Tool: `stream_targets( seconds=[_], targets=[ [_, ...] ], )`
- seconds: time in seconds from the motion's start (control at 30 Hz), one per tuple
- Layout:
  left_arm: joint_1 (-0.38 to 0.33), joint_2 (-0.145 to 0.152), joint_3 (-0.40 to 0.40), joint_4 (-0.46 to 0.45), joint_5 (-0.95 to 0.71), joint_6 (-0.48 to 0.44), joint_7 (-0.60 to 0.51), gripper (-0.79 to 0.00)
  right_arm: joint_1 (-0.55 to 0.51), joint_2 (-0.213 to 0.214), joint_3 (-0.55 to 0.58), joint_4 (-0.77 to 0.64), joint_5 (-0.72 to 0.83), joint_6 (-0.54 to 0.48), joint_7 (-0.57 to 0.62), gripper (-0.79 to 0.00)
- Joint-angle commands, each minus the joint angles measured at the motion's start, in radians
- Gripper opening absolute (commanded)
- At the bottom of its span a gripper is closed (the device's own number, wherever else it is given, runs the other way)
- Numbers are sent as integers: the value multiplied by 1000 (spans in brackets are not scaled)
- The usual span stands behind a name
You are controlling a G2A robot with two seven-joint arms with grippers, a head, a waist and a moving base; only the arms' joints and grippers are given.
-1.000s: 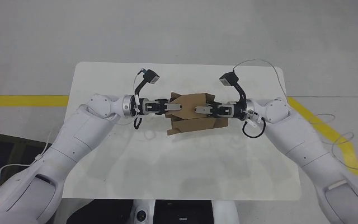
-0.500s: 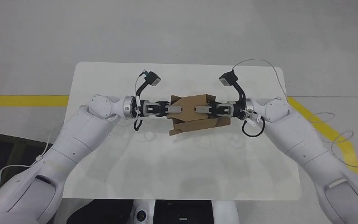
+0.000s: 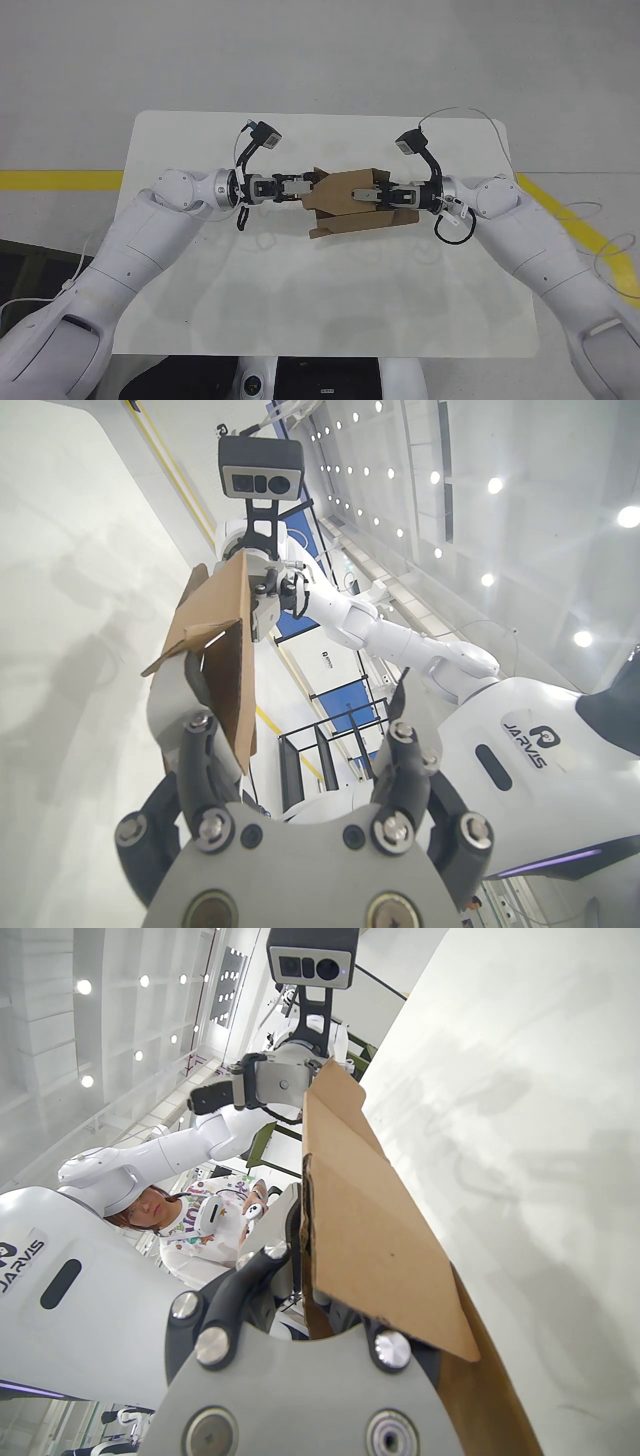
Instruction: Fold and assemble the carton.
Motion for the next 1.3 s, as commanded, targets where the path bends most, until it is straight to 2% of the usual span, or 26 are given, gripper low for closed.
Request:
stream_targets(
  seconds=[0.0, 0.23, 0.47, 0.7, 1.27],
  targets=[
    [5, -1, -10, -2, -20, 5, -4, 0, -1, 0, 3, 6, -9, 4, 4, -785],
    [18, -9, -44, -20, -80, 30, -30, 0, -15, -3, 23, 11, -15, 9, 9, -785],
    [24, -18, -62, -25, -43, 44, -44, 0, -32, -8, 59, 7, -18, 28, -21, -785],
    [24, -19, -64, -16, -12, 40, -40, 0, -45, -9, 99, 1, -45, 50, -58, -785],
    [24, -19, -64, -16, -12, 40, -40, 0, -45, -9, 99, 1, -45, 50, -58, -785]
  ],
)
